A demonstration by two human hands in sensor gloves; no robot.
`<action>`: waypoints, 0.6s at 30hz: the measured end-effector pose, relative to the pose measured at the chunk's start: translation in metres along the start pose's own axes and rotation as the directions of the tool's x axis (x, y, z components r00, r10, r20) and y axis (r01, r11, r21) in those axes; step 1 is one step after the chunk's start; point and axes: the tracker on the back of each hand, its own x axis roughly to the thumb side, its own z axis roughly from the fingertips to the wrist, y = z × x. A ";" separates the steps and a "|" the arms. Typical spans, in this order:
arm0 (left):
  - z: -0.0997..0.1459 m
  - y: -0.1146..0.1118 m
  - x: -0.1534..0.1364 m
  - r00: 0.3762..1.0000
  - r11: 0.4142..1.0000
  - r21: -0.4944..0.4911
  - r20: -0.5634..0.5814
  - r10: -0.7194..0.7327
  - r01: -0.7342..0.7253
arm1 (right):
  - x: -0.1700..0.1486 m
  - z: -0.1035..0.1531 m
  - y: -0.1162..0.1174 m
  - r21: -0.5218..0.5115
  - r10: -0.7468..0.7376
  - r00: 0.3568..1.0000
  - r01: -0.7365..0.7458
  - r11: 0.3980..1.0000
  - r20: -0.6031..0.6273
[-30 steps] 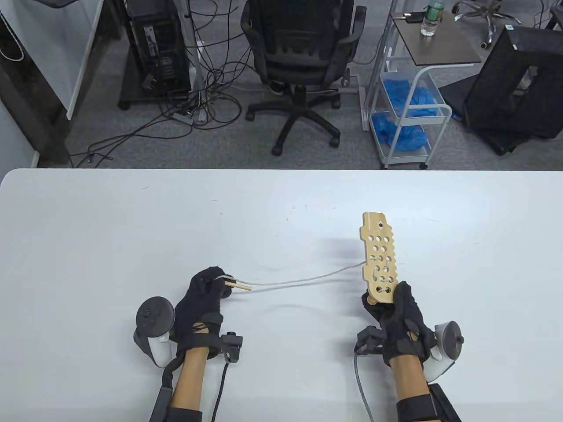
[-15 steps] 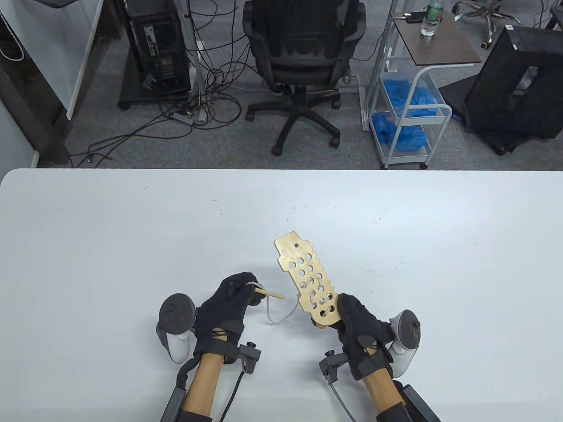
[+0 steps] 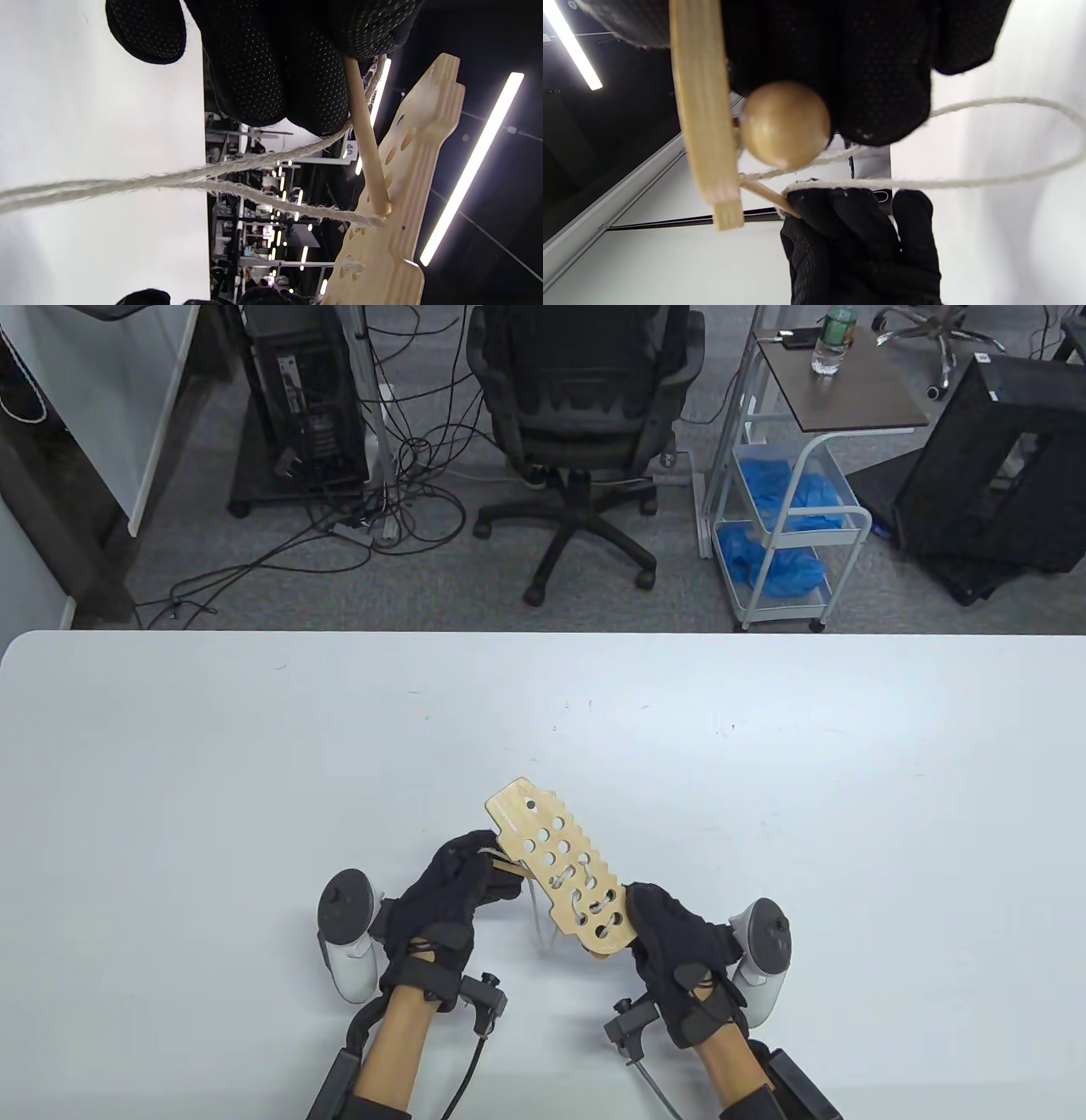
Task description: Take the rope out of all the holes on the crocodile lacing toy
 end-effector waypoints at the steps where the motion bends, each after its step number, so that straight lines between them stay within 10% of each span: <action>1: -0.001 0.000 -0.001 1.000 1.000 -0.007 -0.004 0.012 -0.012 | 0.000 0.000 0.000 0.003 -0.001 1.000 0.001 1.000 0.001; 18: -0.002 -0.012 0.000 0.994 0.991 -0.107 -0.056 -0.092 0.086 | 0.003 0.000 0.003 0.028 0.012 1.000 -0.013 1.000 0.018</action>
